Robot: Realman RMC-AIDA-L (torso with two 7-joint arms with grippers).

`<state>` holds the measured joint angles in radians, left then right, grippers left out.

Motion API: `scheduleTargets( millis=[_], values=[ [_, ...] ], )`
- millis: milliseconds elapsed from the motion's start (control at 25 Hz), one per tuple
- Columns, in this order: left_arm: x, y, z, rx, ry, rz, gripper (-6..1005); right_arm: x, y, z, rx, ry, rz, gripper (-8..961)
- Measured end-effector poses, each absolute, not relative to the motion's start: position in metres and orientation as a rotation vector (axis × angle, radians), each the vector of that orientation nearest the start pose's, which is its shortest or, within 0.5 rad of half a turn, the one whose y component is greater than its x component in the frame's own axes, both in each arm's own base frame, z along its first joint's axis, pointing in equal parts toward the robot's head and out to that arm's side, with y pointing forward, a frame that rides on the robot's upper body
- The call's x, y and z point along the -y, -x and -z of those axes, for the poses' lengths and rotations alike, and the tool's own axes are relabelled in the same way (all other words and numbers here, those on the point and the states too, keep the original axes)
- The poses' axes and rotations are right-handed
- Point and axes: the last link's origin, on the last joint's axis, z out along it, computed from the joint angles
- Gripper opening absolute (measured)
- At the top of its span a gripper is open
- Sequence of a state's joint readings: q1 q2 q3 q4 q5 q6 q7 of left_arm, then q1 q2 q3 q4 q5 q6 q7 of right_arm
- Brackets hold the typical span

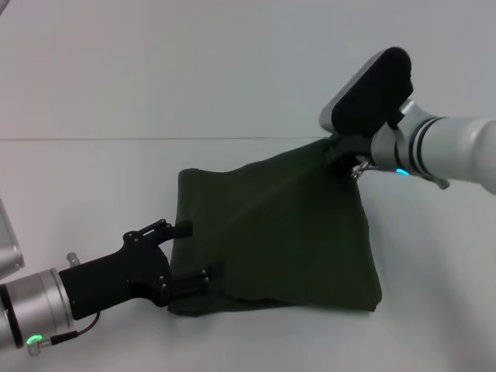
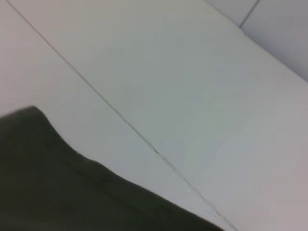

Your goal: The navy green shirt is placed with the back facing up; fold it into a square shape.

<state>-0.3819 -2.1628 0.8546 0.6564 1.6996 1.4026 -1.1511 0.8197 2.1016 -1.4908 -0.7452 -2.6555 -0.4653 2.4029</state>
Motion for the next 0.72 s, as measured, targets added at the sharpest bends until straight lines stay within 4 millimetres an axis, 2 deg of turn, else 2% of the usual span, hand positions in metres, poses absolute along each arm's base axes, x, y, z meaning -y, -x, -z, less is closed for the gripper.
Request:
scheduleTargets(
  millis=[160, 280, 360, 440, 520, 560, 720],
  values=[
    [-0.31, 0.267, 0.031, 0.509, 2.525, 0.818, 892, -0.461, -0.183, 0.064, -0.385, 2.259, 0.213, 145],
    [-0.309, 0.268, 0.031, 0.514, 2.524, 0.818, 892, -0.459, -0.185, 0.06, -0.413, 2.223, 0.159, 170],
    [-0.307, 0.27, 0.031, 0.52, 2.521, 0.818, 892, -0.462, -0.184, 0.047, -0.433, 2.166, 0.075, 415],
    [-0.306, 0.271, 0.03, 0.526, 2.513, 0.821, 892, -0.463, -0.179, 0.027, -0.459, 2.081, -0.067, 460],
    [-0.305, 0.273, 0.029, 0.53, 2.492, 0.83, 892, -0.451, -0.175, 0.012, -0.504, 1.987, -0.273, 504],
    [-0.306, 0.273, 0.028, 0.532, 2.481, 0.835, 892, -0.451, -0.175, 0.012, -0.504, 1.987, -0.273, 526],
    [-0.308, 0.28, 0.017, 0.553, 2.408, 0.854, 892, -0.424, -0.175, 0.019, -0.529, 1.924, -0.441, 615]
  ],
)
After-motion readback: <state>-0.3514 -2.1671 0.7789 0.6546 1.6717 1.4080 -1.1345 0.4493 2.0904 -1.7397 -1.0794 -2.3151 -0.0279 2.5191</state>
